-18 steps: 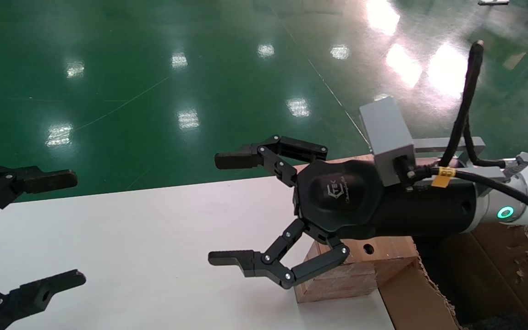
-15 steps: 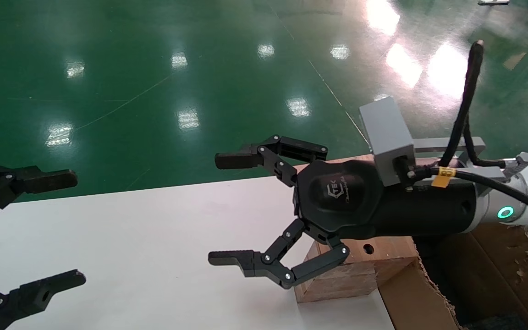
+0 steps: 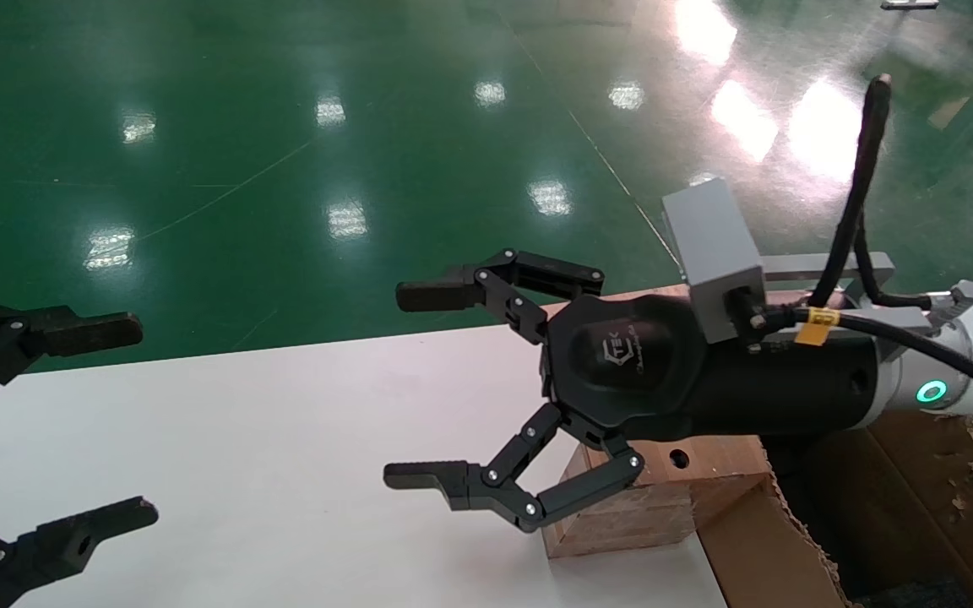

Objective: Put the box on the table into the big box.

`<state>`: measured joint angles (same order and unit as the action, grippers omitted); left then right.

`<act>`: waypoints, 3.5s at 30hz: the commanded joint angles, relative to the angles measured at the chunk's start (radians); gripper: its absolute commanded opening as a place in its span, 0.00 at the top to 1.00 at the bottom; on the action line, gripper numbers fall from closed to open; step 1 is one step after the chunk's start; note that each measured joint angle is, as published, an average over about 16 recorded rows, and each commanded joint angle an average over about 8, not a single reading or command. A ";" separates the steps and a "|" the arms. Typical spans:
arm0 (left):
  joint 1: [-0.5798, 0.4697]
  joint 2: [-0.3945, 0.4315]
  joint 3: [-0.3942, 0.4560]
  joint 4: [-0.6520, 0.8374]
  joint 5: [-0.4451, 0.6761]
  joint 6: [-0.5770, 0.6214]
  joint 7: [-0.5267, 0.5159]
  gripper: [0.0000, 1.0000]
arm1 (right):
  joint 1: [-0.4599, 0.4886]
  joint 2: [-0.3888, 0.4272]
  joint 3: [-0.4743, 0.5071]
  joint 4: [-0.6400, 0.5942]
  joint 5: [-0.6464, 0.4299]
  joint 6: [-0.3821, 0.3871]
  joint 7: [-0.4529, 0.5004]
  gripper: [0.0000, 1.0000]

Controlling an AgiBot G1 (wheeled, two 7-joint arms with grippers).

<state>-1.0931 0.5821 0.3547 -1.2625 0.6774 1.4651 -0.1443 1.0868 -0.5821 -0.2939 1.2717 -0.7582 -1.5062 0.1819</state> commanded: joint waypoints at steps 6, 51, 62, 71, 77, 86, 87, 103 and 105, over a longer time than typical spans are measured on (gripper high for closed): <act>0.000 0.000 0.000 0.000 0.000 0.000 0.000 0.00 | 0.020 0.062 -0.016 -0.041 -0.067 -0.041 -0.018 0.00; 0.000 0.000 0.000 0.001 0.000 0.000 0.000 0.00 | 0.099 0.206 -0.278 -0.287 -0.095 -0.069 -0.269 0.00; 0.000 0.000 0.000 0.001 -0.001 0.000 0.000 0.00 | 0.190 0.207 -0.389 -0.369 -0.187 -0.084 -0.375 0.00; 0.000 0.000 0.001 0.001 -0.001 0.000 0.000 0.00 | 0.261 0.178 -0.486 -0.481 -0.212 -0.084 -0.443 0.00; 0.000 0.000 0.001 0.001 -0.001 0.000 0.001 0.00 | 0.290 0.157 -0.553 -0.543 -0.208 -0.086 -0.466 0.00; 0.000 0.000 0.001 0.001 -0.001 0.000 0.001 0.00 | 0.328 0.152 -0.632 -0.604 -0.172 -0.086 -0.498 0.00; 0.000 0.000 0.001 0.001 -0.001 0.000 0.001 0.00 | 0.332 0.154 -0.641 -0.607 -0.170 -0.086 -0.501 0.00; 0.000 0.000 0.001 0.001 -0.001 0.000 0.001 0.00 | 0.401 0.163 -0.784 -0.644 -0.153 -0.085 -0.541 0.00; 0.000 0.000 0.001 0.001 -0.001 0.000 0.001 0.00 | 0.413 0.162 -0.798 -0.653 -0.155 -0.085 -0.547 0.00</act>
<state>-1.0933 0.5818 0.3555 -1.2618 0.6766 1.4648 -0.1436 1.4966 -0.4208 -1.0884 0.6210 -0.9124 -1.5911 -0.3633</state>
